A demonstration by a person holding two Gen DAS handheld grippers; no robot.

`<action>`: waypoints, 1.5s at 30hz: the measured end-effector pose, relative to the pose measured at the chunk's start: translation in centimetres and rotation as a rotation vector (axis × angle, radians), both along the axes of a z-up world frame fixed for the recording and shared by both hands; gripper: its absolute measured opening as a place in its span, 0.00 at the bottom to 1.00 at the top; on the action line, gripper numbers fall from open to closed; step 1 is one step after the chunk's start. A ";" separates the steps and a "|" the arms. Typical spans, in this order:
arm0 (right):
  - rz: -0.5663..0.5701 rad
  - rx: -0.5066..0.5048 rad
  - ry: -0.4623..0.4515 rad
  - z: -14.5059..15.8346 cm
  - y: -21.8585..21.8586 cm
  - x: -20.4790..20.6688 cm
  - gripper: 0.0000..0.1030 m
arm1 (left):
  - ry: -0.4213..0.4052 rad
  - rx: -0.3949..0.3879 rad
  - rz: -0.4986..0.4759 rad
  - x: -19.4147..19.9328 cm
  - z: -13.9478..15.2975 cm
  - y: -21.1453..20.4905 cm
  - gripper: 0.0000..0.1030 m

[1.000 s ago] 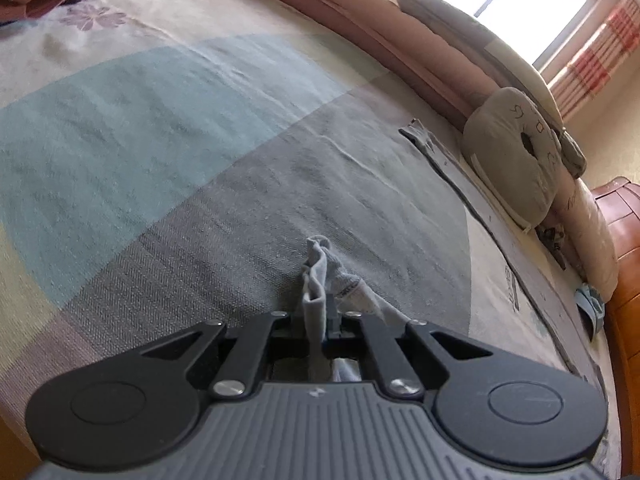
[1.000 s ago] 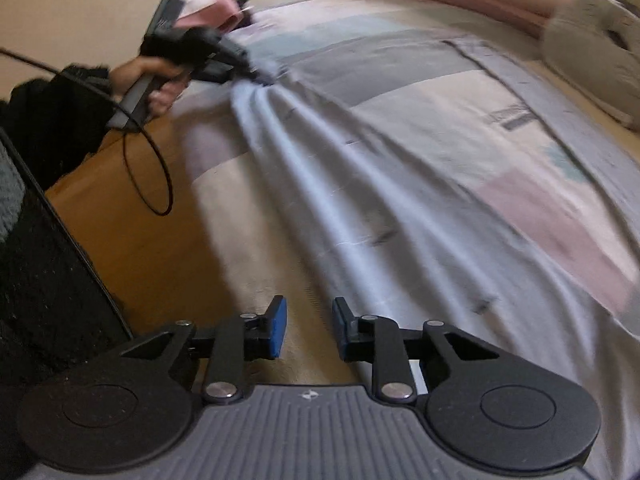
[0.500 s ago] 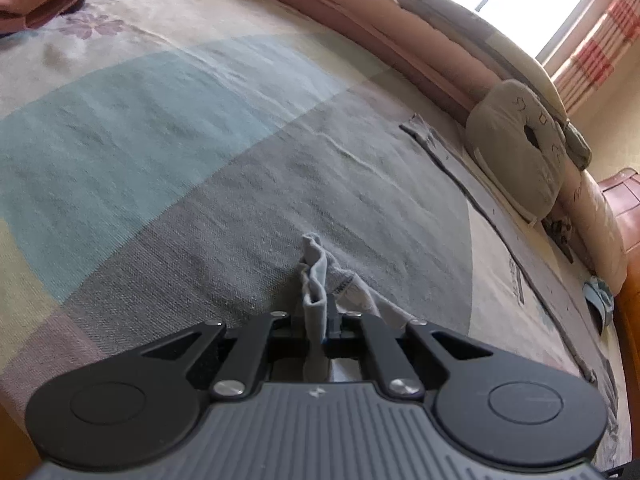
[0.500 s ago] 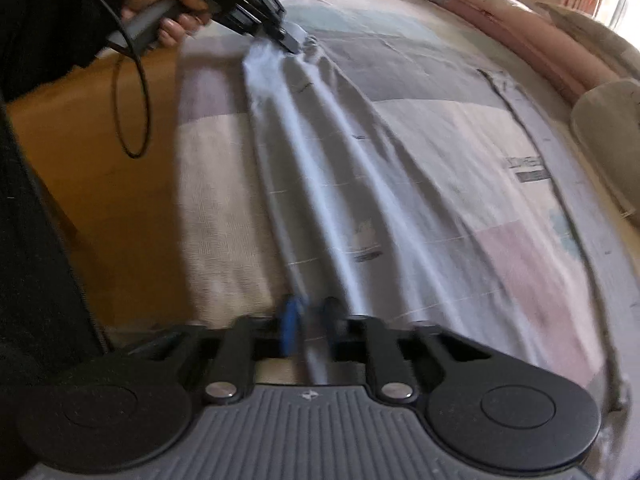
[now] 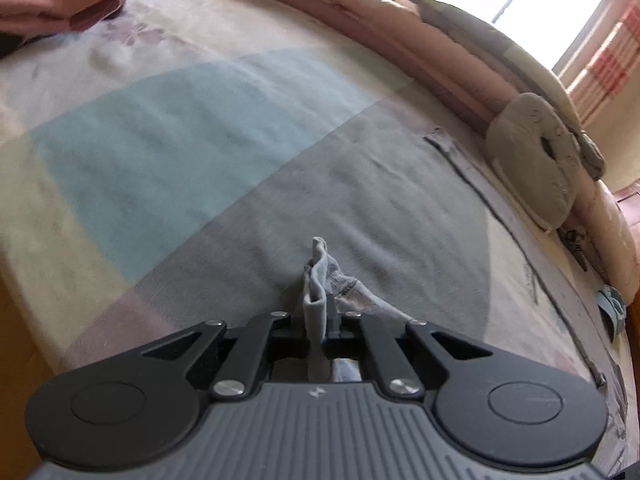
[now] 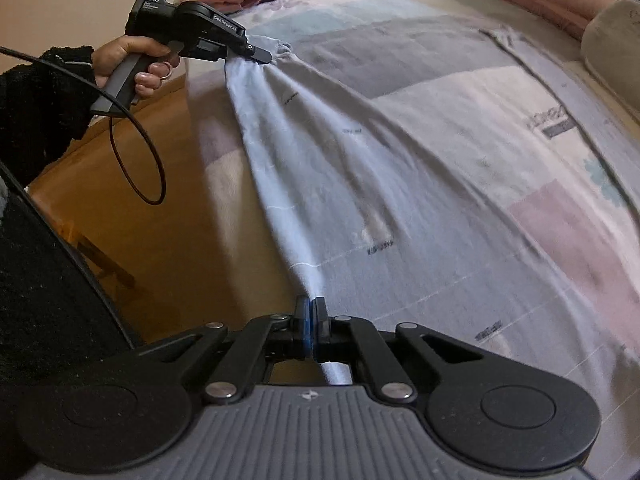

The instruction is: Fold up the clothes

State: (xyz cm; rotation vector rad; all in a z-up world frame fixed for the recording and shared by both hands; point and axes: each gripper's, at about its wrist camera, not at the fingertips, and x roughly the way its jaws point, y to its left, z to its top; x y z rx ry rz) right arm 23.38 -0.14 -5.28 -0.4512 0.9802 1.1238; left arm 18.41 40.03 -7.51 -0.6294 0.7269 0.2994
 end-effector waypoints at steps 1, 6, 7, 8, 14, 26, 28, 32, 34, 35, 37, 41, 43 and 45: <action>-0.002 -0.001 0.000 -0.1 -0.1 -0.1 0.02 | -0.003 -0.006 0.005 -0.2 -0.1 0.0 0.03; -0.016 0.011 0.020 0.2 -0.2 0.4 0.04 | -0.011 0.004 0.043 -1.1 0.4 0.7 0.09; -0.022 0.021 0.028 0.3 -0.3 0.5 0.05 | -0.011 0.014 0.060 -1.4 0.7 1.0 0.09; -0.031 0.036 0.030 0.6 -0.5 0.4 0.06 | -0.012 0.027 0.075 -1.6 1.1 1.3 0.08; -0.159 0.128 0.031 2.5 -2.8 1.1 0.12 | -0.031 0.099 0.007 -1.9 3.7 0.5 0.08; -0.493 0.004 -0.028 0.4 -8.8 1.5 0.29 | 0.115 0.351 -0.379 -0.6 1.0 -8.9 0.27; -0.562 -0.043 -0.049 0.2 -10.7 0.4 0.32 | 0.145 0.402 -0.383 -0.5 1.7 -9.5 0.31; -0.758 -0.055 -0.084 0.9 -15.0 -0.4 0.45 | 0.097 0.448 -0.461 0.9 3.2 -12.4 0.42; -0.852 -0.063 -0.128 0.7 -16.8 -0.4 0.48 | 0.057 0.453 -0.524 1.9 3.3 -14.6 0.50; -0.893 -0.074 -0.152 0.5 -17.6 -0.4 0.48 | 0.049 0.448 -0.547 2.3 3.2 -15.5 0.51; -0.944 -0.069 -0.141 -0.4 -19.3 -1.0 0.50 | 0.065 0.420 -0.568 3.0 2.4 -16.8 0.51; -0.991 -0.044 -0.117 -0.7 -21.8 -3.0 0.57 | 0.138 0.375 -0.513 3.4 0.9 -17.2 0.52; -1.034 -0.031 -0.131 -0.1 -23.6 -3.0 0.57 | 0.151 0.371 -0.488 3.9 1.3 -17.6 0.52; -1.078 -0.001 -0.172 0.7 -25.5 -2.8 0.58 | 0.137 0.390 -0.489 4.7 2.2 -18.7 0.52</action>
